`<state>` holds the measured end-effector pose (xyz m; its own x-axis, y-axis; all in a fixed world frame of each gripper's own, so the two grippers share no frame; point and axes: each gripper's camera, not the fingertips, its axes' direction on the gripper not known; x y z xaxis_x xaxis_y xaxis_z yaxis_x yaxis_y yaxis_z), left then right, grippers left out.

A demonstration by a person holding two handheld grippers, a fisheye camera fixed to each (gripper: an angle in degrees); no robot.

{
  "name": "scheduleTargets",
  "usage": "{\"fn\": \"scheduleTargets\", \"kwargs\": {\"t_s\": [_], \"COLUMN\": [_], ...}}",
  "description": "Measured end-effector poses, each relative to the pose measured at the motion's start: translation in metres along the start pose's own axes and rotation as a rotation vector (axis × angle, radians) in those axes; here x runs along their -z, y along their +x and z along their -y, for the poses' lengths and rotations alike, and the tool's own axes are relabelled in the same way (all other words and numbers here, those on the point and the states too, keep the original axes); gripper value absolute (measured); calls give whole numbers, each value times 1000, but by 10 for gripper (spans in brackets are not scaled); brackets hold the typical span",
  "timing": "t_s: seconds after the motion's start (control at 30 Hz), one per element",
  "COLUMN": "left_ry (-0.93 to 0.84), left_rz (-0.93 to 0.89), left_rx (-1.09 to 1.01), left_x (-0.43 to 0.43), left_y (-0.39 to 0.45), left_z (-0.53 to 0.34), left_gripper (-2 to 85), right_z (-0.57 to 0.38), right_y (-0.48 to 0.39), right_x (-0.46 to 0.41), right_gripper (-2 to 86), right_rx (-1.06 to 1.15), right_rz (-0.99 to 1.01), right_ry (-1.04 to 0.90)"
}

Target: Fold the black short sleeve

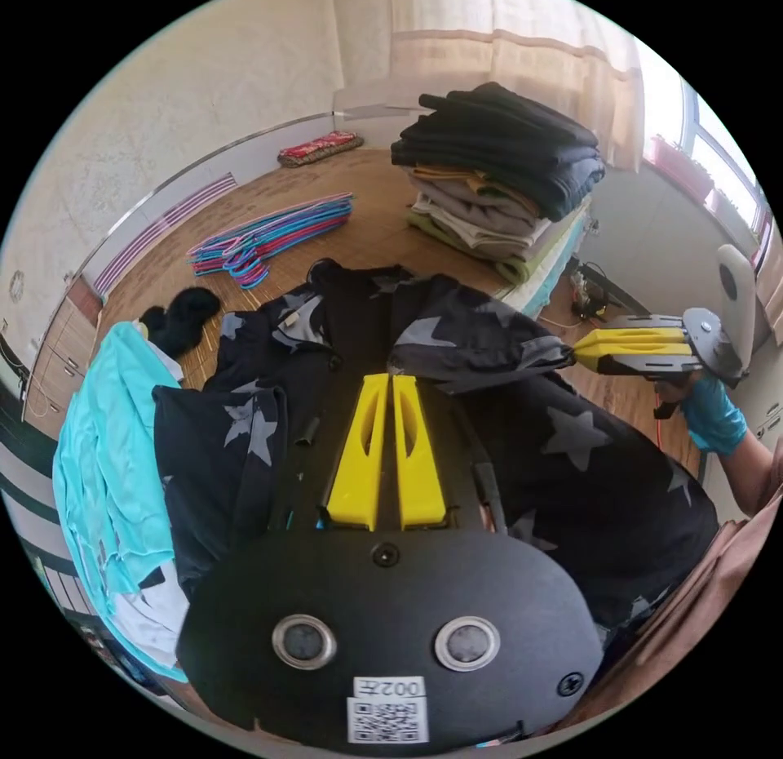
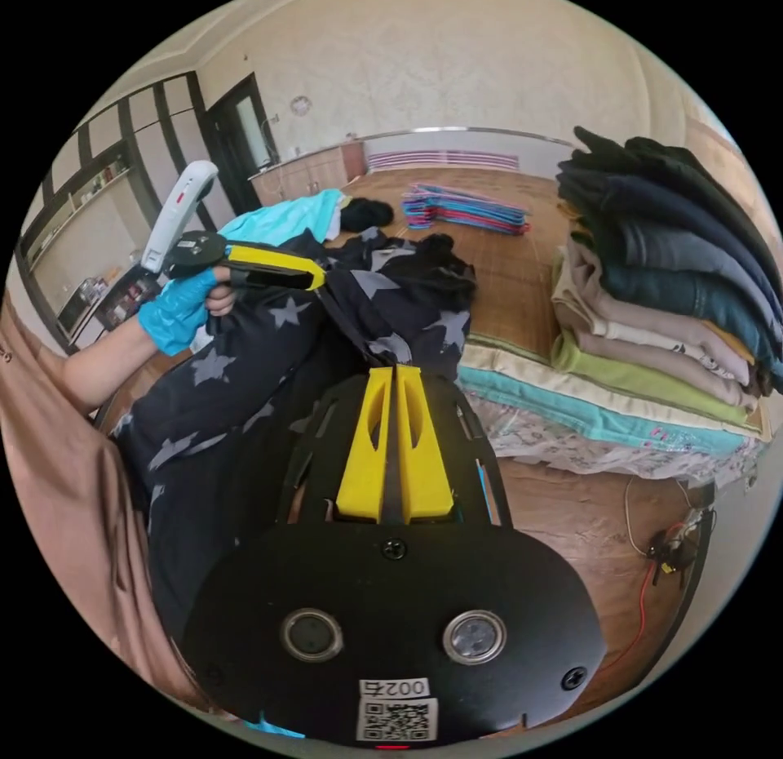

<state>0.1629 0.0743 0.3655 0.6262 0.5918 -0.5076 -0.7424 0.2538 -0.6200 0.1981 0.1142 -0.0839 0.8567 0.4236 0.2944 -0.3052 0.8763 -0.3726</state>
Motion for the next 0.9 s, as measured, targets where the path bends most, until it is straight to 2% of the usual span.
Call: {"fn": "scheduleTargets", "kwargs": {"t_s": [0.13,0.37,0.5,0.67,0.8,0.9], "left_ry": [-46,-58,-47,-54,-42,-4], "left_rz": [3,-9,-30,-15,-12,-28], "left_rx": [20,47,-25,-90,-101,-64], "left_x": [-6,-2,-3,-14,-17,-9], "left_y": [-2,-8,-7,-7,-8,-11], "left_z": [-20,-47,-53,-55,-56,-61], "left_gripper": [-9,0,45,60,44,4], "right_z": [-6,-3,-2,1,4,4], "right_y": [-10,-18,-30,-42,-47,-48], "right_x": [-12,-13,-13,-21,-32,-38], "right_gripper": [-5,17,59,80,73,27], "right_rx": [59,63,94,74,78,77], "right_rz": [36,25,-9,-78,-128,-158], "right_ry": [-76,-85,-74,-57,-93,-114]}}
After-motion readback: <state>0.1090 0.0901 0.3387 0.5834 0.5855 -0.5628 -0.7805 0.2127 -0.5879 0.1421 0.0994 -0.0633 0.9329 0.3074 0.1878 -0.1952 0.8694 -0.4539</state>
